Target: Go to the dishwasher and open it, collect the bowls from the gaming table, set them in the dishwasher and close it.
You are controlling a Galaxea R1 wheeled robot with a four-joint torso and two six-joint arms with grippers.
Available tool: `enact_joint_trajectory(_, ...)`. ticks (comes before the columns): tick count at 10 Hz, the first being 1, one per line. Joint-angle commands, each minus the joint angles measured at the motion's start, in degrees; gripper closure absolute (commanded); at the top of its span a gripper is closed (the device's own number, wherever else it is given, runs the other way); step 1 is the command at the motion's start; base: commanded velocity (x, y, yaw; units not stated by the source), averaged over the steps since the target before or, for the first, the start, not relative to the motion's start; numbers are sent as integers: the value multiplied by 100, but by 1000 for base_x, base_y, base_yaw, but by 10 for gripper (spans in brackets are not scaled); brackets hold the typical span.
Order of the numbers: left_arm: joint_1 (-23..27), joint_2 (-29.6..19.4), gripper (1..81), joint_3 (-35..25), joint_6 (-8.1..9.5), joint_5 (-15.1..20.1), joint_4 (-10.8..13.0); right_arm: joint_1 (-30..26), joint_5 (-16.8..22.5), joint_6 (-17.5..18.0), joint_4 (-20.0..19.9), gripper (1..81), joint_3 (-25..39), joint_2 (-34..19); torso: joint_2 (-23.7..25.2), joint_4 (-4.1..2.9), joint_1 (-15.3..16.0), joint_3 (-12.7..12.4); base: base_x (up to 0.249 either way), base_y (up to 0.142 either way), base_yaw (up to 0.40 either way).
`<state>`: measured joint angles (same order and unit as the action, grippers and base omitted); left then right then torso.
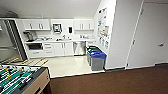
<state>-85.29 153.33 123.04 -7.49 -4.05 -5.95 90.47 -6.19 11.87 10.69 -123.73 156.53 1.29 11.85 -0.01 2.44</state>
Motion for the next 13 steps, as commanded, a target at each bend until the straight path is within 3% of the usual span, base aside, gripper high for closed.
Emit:
enact_joint_trajectory(1,297,-92,10,-122,-34,317,59,-226,250,-10,-6,10,105,-75,0,0,1,0,157,0,0)
enact_joint_trajectory(13,297,-83,10,-96,-34,308,59,-296,251,34,-14,10,123,-75,0,0,1,0,172,0,0)
